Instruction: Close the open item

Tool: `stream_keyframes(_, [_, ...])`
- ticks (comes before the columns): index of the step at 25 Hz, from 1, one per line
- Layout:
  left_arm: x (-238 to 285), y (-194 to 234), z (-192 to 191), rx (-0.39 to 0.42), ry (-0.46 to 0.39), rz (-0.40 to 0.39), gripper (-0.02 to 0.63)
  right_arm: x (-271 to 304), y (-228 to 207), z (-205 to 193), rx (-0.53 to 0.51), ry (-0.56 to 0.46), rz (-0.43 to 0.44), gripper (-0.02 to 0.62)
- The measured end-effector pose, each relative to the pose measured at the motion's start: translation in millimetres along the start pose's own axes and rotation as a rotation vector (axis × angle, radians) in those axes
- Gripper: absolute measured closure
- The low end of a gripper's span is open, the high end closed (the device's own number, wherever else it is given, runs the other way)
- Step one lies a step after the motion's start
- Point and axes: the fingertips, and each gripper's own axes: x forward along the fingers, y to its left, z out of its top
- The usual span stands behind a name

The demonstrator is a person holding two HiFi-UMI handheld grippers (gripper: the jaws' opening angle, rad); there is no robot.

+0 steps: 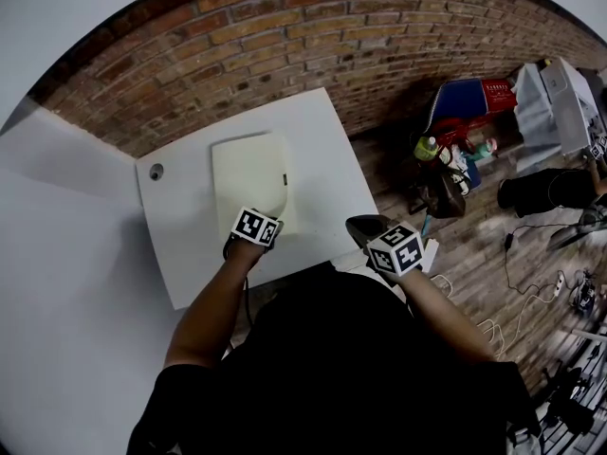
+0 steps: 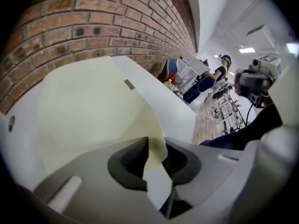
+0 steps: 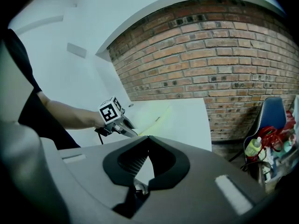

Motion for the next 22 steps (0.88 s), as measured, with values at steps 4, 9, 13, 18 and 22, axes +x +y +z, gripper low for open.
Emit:
stream_keyframes(4, [2.8,-1.0,1.0,0.008,0.035,-0.005,0.546,0.8,0.4,-2.3,0.006,0.002,0.002,0.592])
stream_keyframes(9, [8.9,-1.0,-0.6,0.003,0.103,-0.022,0.541,3.7,0.1,-2.5,0.01,0.004,0.006,0.592])
stream_keyframes(13, [12.9,-1.9,-0.7,0.029,0.167,-0.022,0.537,3.5,-1.1,-2.3,0.015,0.004,0.007,0.592])
stream_keyframes(18, [16.4,-1.6,-1.4,0.03,0.197,-0.028,0.533,3.7,-3.3,-4.6,0.022,0.006,0.007,0.592])
stream_keyframes(22, [19.7,-1.3,-1.2,0.025,0.2,-0.03,0.532,4.3,-7.2,-6.6,0.028,0.009,0.008,0.592])
